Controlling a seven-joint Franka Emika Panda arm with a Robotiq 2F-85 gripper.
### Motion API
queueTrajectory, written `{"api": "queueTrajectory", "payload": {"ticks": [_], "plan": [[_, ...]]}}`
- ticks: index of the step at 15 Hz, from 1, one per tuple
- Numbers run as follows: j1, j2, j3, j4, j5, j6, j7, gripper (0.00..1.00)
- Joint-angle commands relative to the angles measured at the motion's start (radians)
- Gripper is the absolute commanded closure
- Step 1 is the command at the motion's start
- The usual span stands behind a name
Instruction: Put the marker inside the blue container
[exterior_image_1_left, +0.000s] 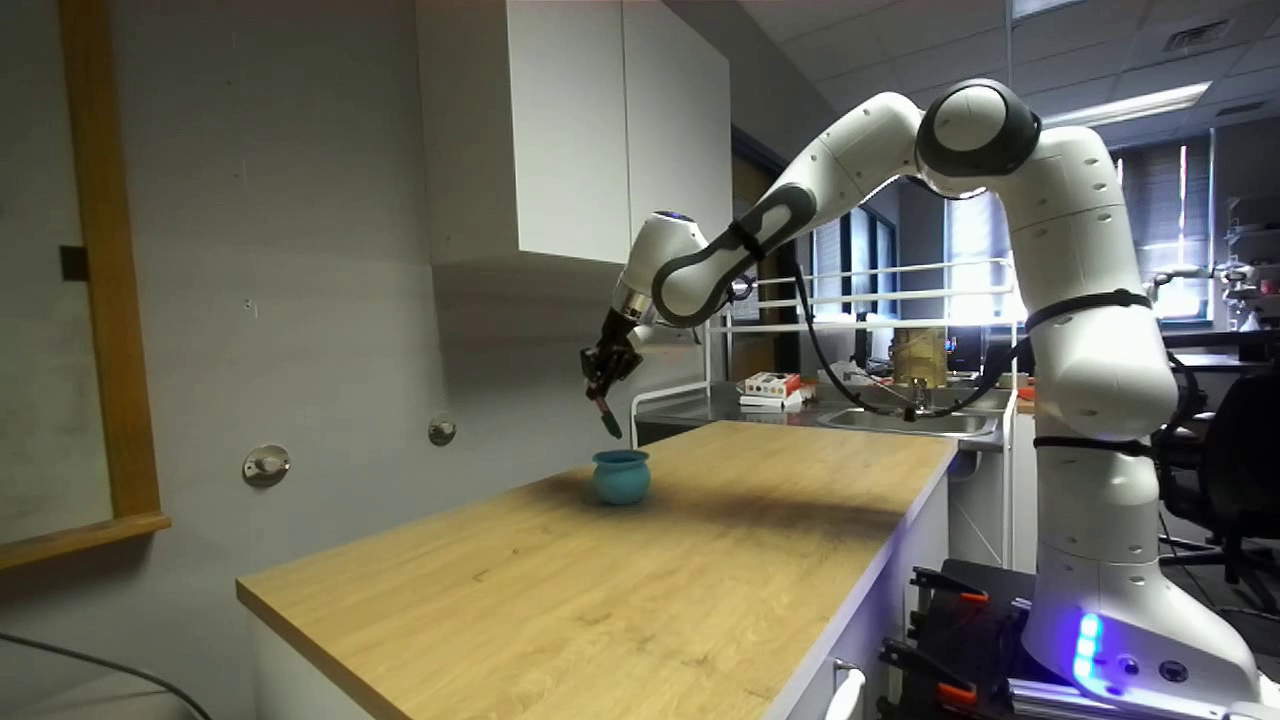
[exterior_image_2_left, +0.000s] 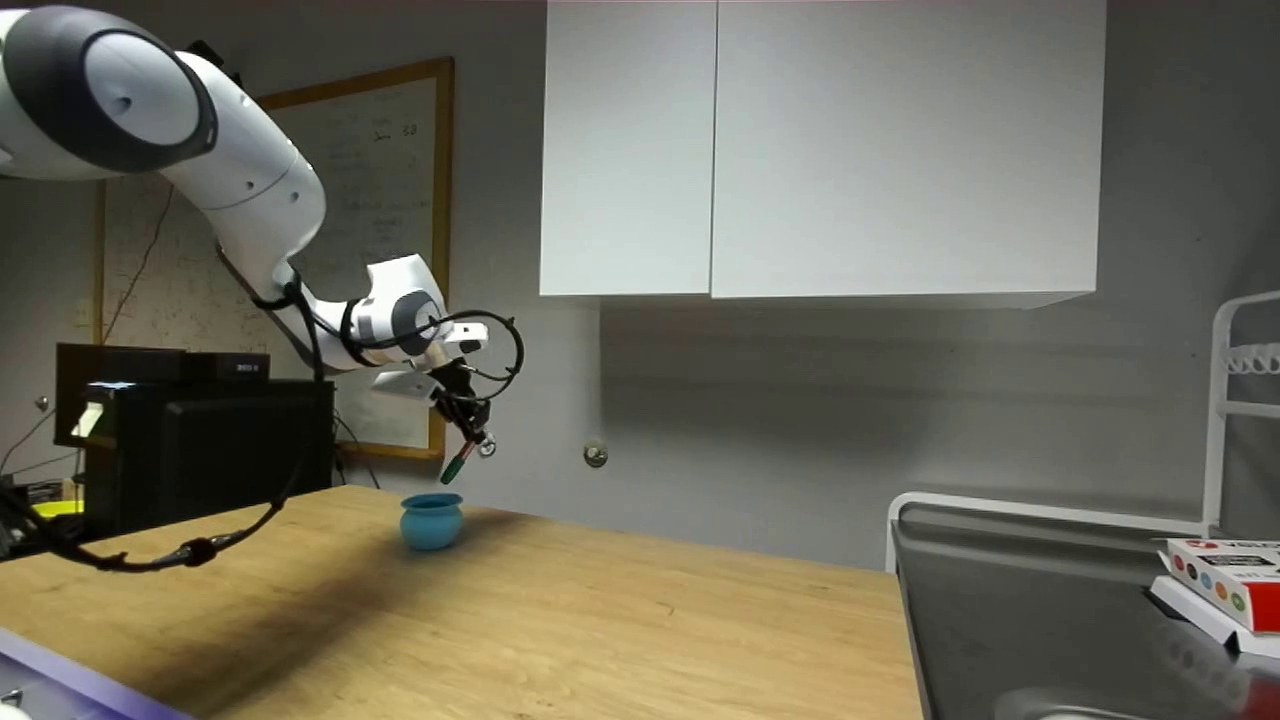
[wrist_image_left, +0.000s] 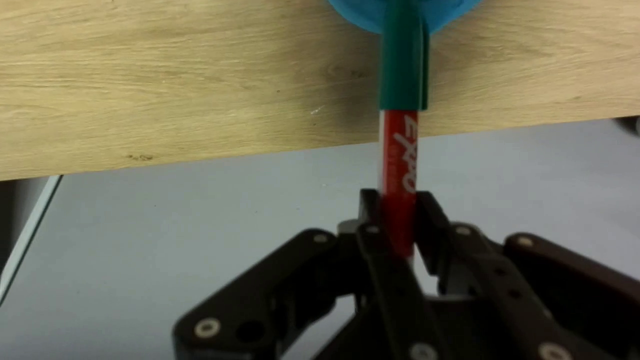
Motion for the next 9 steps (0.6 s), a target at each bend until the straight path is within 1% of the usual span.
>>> {"api": "queueTrajectory", "payload": {"ticks": [1, 5, 9], "plan": [[0.014, 0.068, -0.015, 0.072, -0.052, 0.005, 0.074, 0.88], [0.011, 0.099, -0.018, 0.094, -0.056, 0.0, 0.094, 0.88], [0.008, 0.104, -0.03, 0.093, -0.058, 0.0, 0.106, 0.88]]}}
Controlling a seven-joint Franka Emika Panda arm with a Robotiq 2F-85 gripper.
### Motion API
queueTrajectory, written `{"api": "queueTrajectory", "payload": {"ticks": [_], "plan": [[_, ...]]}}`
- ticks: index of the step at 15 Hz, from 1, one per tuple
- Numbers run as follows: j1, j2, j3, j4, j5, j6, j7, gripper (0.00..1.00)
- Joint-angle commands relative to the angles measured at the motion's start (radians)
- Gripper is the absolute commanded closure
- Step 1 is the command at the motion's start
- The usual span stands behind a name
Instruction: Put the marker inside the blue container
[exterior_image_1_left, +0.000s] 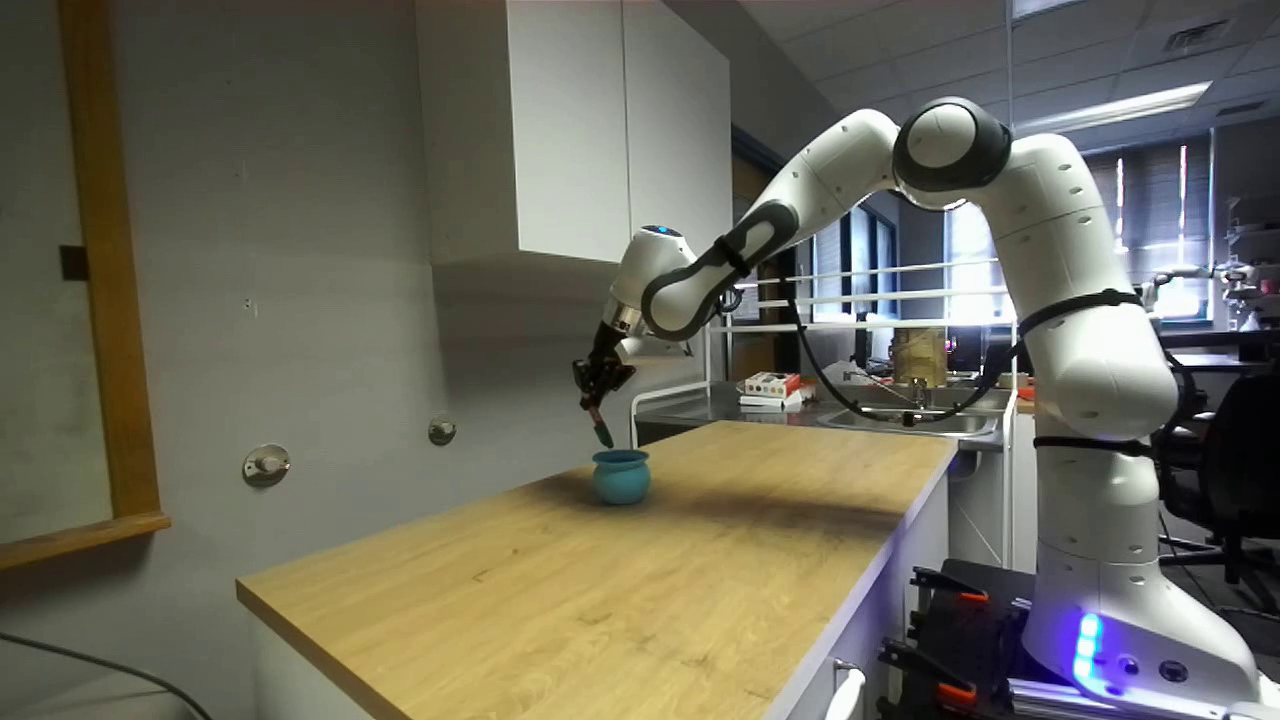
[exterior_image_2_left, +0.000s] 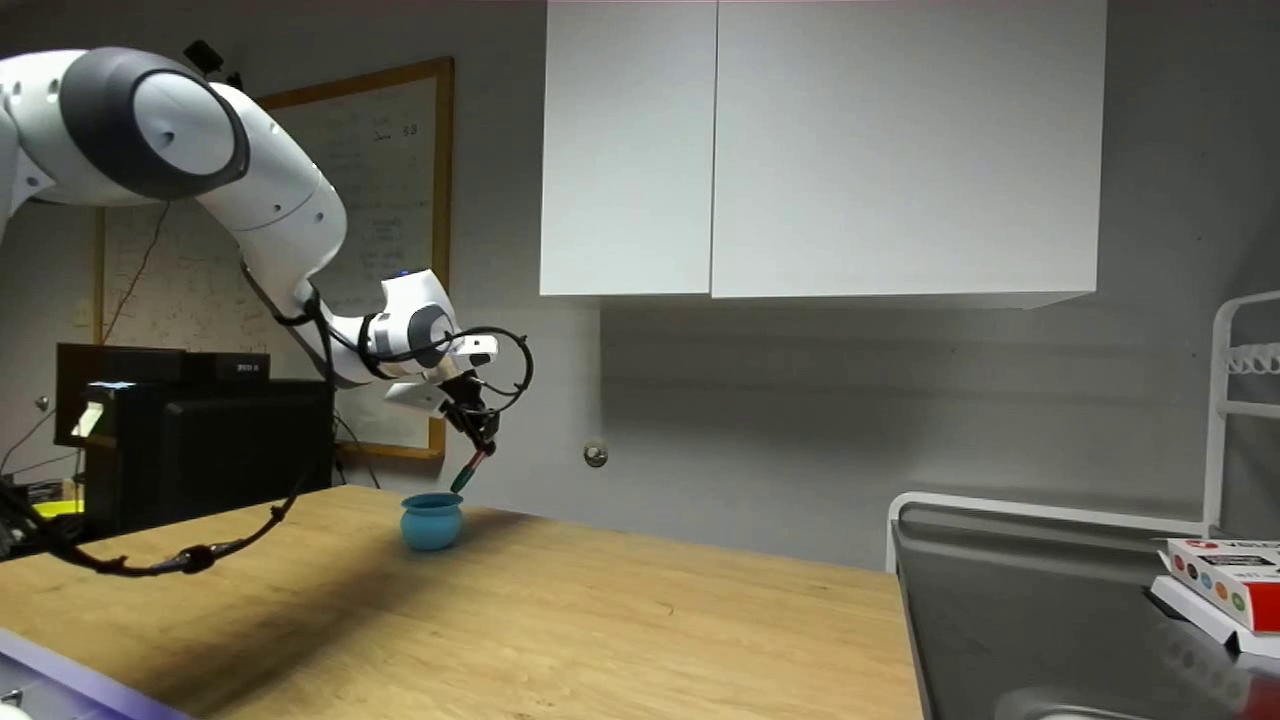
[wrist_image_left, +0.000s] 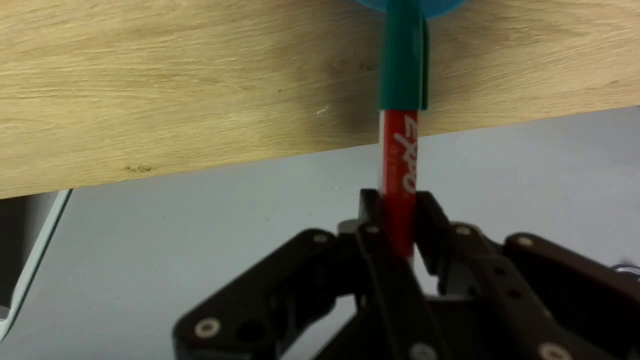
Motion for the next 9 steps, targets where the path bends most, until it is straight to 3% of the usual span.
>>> {"api": "queueTrajectory", "payload": {"ticks": [1, 9], "plan": [[0.008, 0.013, -0.021, 0.017, -0.028, -0.002, 0.041, 0.88], [0.03, -0.008, -0.034, -0.011, -0.082, -0.005, 0.084, 0.88]]}}
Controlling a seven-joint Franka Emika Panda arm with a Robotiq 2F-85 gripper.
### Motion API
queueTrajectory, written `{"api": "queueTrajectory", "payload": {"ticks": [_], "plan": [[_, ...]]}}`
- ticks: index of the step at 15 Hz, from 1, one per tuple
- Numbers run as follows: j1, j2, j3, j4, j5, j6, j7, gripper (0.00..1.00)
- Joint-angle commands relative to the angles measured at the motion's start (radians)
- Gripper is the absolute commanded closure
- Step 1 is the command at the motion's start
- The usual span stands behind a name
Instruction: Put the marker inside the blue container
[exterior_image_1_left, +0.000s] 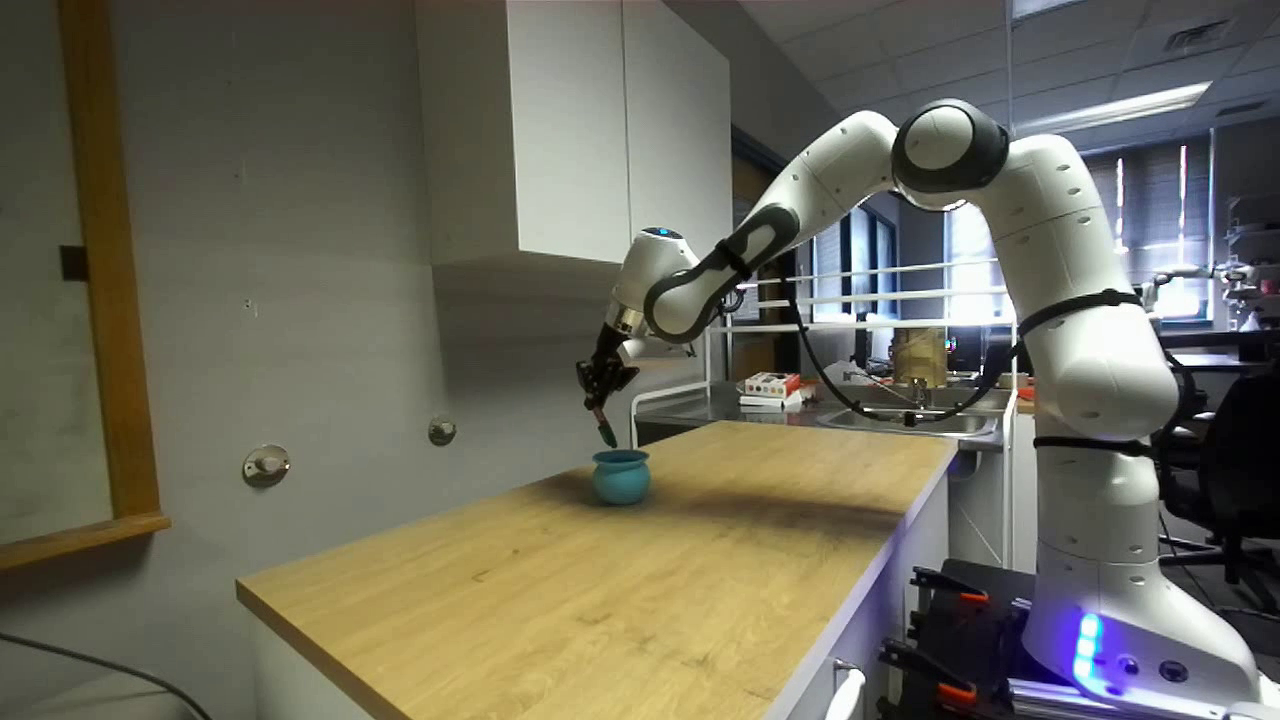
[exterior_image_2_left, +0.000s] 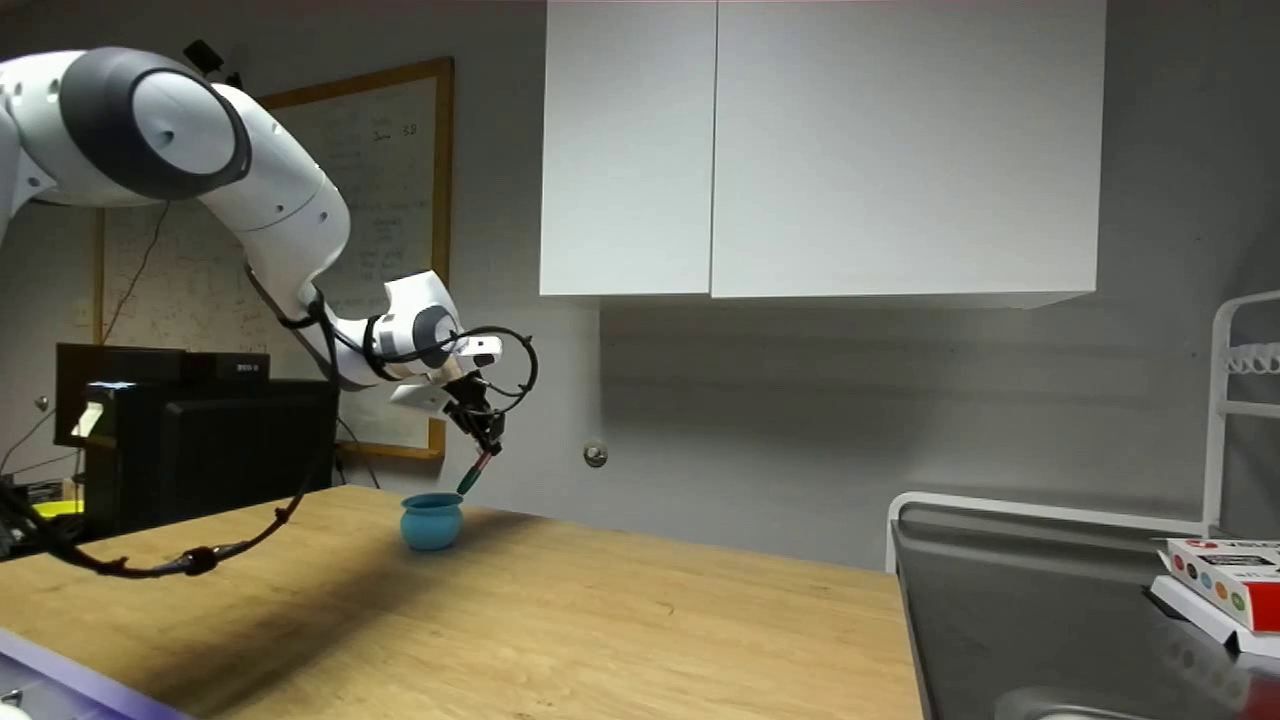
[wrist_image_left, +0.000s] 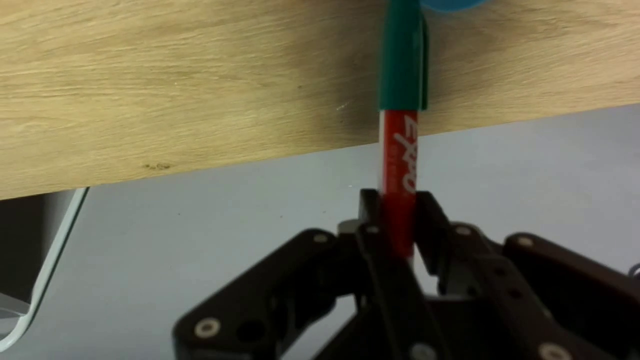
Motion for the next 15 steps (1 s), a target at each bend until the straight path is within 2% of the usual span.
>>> {"api": "queueTrajectory", "payload": {"ticks": [1, 7, 15], "plan": [[0.033, -0.011, -0.015, -0.014, -0.063, -0.005, 0.065, 0.88], [0.069, -0.016, -0.02, -0.033, -0.15, -0.001, 0.147, 0.88], [0.067, -0.048, -0.03, -0.116, -0.214, 0.032, 0.222, 0.88]]}}
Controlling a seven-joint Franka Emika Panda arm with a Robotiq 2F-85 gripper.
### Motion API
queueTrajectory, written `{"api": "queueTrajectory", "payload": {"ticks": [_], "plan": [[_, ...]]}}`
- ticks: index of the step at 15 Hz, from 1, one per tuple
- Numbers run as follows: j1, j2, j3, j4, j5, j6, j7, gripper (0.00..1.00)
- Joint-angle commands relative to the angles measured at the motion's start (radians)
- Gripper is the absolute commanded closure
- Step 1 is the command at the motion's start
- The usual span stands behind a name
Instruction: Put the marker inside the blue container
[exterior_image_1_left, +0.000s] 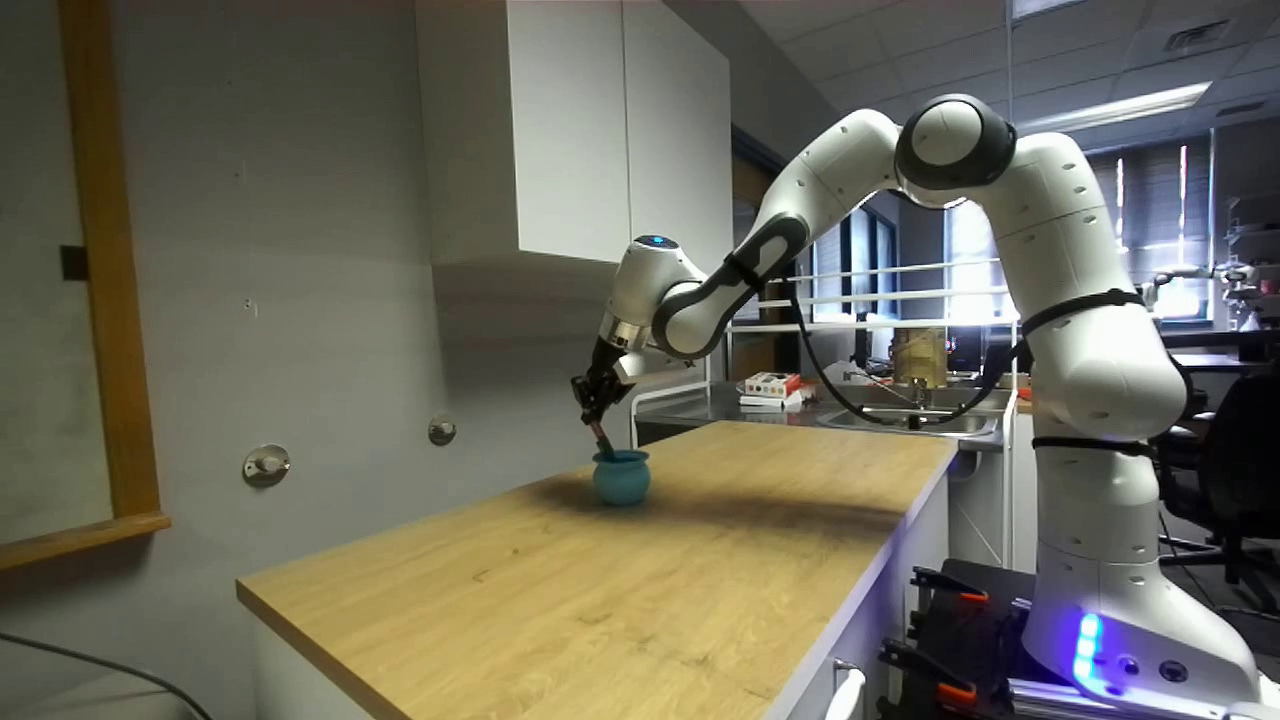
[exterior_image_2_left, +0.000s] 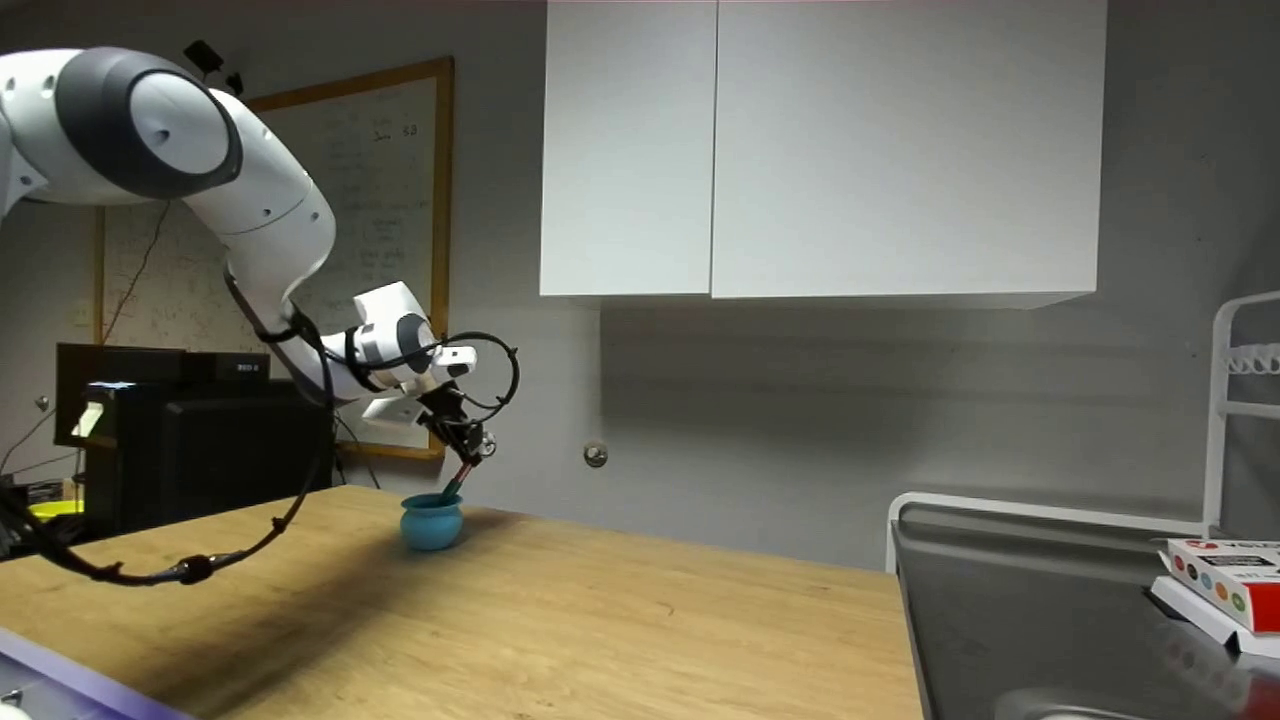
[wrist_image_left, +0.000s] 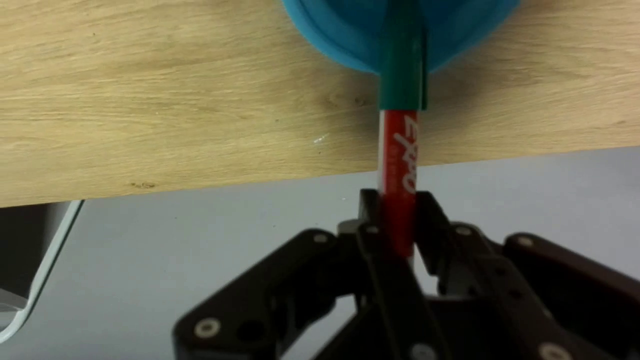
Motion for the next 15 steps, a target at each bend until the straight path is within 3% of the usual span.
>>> {"api": "queueTrajectory", "payload": {"ticks": [1, 5, 7, 13, 15], "plan": [[0.009, -0.047, -0.023, -0.078, -0.052, 0.028, 0.06, 0.88], [0.01, -0.091, -0.032, -0.135, -0.094, 0.039, 0.094, 0.88], [0.01, -0.116, -0.03, -0.156, -0.111, 0.037, 0.106, 0.54], [0.003, -0.177, -0.024, -0.194, -0.139, 0.03, 0.122, 0.1], [0.002, -0.196, -0.017, -0.205, -0.114, 0.015, 0.099, 0.0]]}}
